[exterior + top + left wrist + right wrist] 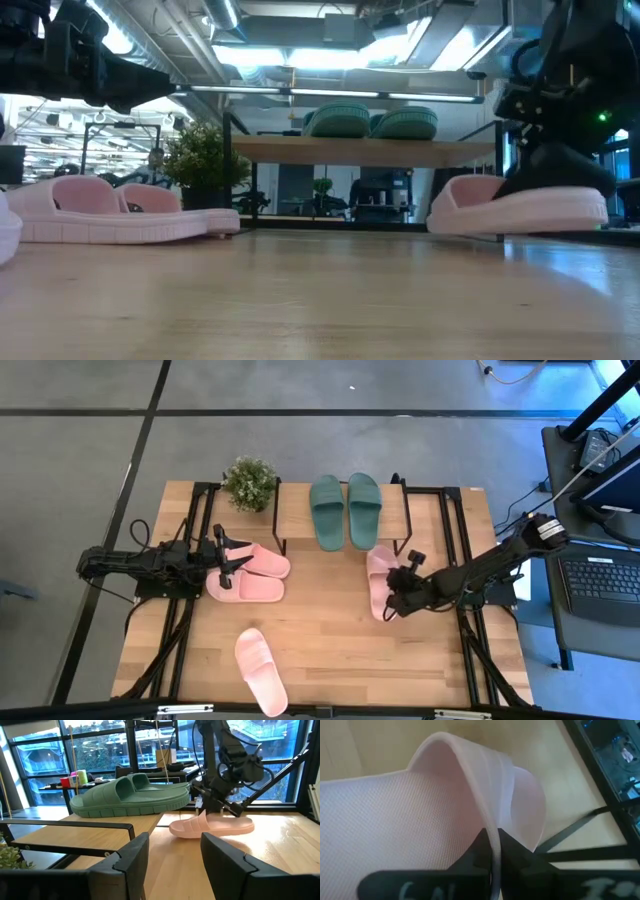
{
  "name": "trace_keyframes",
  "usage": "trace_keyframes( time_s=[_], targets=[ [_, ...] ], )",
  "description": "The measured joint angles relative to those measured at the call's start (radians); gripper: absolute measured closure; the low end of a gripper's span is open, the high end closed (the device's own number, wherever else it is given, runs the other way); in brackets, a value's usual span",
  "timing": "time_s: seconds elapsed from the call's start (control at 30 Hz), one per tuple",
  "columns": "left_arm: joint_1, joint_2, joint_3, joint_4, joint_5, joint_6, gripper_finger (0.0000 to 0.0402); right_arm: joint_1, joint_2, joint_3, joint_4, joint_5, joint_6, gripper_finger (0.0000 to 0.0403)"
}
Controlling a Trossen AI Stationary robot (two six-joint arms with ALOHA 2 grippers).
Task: Pick and place slides into the shelf
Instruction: Put the pink slipper under the shelf
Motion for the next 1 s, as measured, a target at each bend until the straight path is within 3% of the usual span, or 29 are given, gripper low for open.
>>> trace_keyframes(
  time_s=[0.2,0.5,1.0],
  targets=[
    [0.0,0.0,0.0,0.0,0.0,0.006,0.0229,-0.007,-0.002,-0.058,0.045,0.005,0.042,0.0388],
    [0.0,0.0,0.0,0.0,0.0,0.008,0.0229,-0.007,-0.002,-0.068,0.063,0.008,0.015,0.0334],
    [0.0,0.0,0.0,0.0,0.0,0.009,0.0229,-0.007,-0.002,-0.057,0.078,-0.001,0.012,0.0325]
  ],
)
